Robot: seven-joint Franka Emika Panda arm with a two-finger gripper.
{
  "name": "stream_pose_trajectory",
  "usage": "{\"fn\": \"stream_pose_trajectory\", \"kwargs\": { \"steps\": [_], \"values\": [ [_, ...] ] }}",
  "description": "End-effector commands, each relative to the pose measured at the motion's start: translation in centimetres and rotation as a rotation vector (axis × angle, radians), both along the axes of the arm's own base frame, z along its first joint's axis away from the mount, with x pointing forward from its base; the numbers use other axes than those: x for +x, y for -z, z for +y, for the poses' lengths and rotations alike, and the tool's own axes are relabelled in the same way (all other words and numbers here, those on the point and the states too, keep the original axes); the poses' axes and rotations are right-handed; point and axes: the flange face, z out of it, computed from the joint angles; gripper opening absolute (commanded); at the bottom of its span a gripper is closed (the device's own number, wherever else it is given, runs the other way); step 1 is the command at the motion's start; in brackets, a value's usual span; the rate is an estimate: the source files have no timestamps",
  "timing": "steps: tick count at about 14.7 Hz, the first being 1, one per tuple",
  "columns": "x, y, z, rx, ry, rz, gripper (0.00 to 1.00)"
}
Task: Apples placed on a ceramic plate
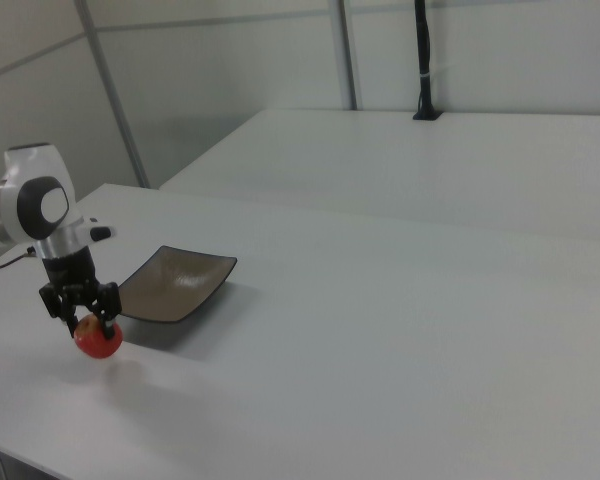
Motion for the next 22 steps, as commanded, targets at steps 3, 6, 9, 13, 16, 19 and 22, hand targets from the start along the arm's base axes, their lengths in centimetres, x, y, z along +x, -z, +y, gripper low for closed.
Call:
{"fn": "stream_pose_trajectory", "kwargs": {
  "steps": [3,6,9,13,16,19,22],
  "values": [
    [4.1,-7.0,-2.6,0.054,0.117,-0.149,0.38],
    [8.2,-8.5,-4.5,0.089,0.177,-0.186,0.39],
    [11.2,-8.4,-5.5,0.101,0.256,-0.195,0.73],
    [11.2,-8.3,-5.4,0.097,0.25,-0.194,0.88],
    [11.1,-8.3,-5.4,0.096,0.25,-0.193,0.88],
    [11.1,-8.3,-5.4,0.096,0.25,-0.194,0.88],
    [11.0,-8.6,-5.5,0.096,0.253,-0.198,0.88]
  ]
}}
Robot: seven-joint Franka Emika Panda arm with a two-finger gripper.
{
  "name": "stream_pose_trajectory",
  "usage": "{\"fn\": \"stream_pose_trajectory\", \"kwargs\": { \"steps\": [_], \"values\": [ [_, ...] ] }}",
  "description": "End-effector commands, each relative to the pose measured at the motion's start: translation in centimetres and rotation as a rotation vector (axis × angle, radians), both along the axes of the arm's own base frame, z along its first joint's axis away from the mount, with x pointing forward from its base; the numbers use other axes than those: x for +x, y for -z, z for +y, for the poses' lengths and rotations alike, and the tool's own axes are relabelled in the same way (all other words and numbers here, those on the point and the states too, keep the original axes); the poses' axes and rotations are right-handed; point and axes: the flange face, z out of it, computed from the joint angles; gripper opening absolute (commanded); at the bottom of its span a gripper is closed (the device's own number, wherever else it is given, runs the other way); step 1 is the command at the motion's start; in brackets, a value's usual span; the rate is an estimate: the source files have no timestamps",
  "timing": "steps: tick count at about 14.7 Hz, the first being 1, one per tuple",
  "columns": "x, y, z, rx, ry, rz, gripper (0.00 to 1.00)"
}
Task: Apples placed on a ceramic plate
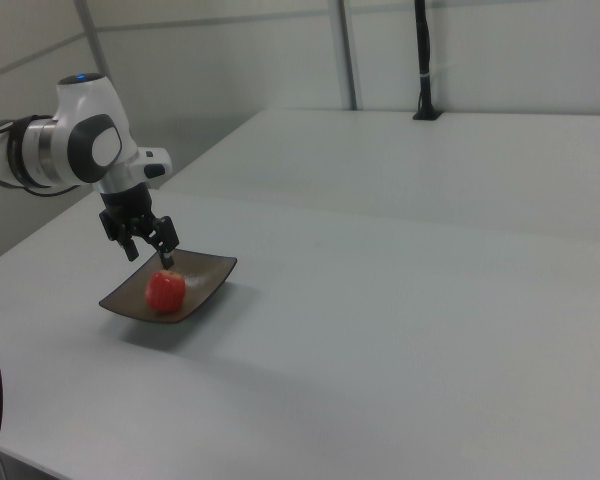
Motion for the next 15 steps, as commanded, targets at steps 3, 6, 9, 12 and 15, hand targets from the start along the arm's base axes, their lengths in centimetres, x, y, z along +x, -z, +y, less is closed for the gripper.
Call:
{"fn": "stream_pose_trajectory", "kwargs": {
  "steps": [3,6,9,12,15],
  "values": [
    [-0.1,-1.6,-1.5,-0.021,0.038,-0.023,1.0],
    [0.3,-3.0,-5.6,-0.046,0.095,-0.001,1.0],
    [0.8,-4.3,-10.8,-0.056,0.081,0.017,1.0],
    [1.2,-5.4,-14.2,-0.051,0.113,0.008,1.0],
    [1.1,-5.7,-14.3,-0.049,0.081,0.002,1.0]
  ]
}}
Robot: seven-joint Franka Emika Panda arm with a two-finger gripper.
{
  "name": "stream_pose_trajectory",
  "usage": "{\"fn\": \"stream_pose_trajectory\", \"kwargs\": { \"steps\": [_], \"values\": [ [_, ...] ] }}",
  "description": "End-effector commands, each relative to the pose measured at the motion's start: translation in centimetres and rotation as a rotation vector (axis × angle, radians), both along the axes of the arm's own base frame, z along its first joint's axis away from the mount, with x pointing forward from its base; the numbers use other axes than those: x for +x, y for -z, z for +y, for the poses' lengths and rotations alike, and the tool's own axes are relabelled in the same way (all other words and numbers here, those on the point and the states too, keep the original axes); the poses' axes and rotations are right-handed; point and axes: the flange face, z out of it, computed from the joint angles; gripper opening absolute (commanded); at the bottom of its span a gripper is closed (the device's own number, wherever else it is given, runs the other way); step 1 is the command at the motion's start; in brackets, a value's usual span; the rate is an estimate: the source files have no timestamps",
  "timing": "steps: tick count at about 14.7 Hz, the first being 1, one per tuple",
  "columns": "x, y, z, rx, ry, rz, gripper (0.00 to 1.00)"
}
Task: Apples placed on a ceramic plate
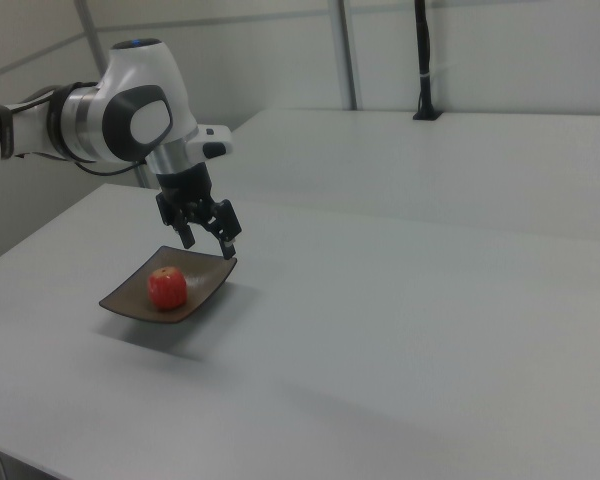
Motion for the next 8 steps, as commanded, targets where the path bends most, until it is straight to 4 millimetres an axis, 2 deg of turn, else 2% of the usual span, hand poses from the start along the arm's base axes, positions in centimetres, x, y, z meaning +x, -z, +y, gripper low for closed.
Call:
{"fn": "stream_pose_trajectory", "kwargs": {
  "steps": [1,8],
  "values": [
    [-0.32,-0.51,0.13,-0.003,-0.054,0.011,1.0],
    [-0.27,0.01,0.42,-0.002,-0.057,0.015,1.0]
  ]
}}
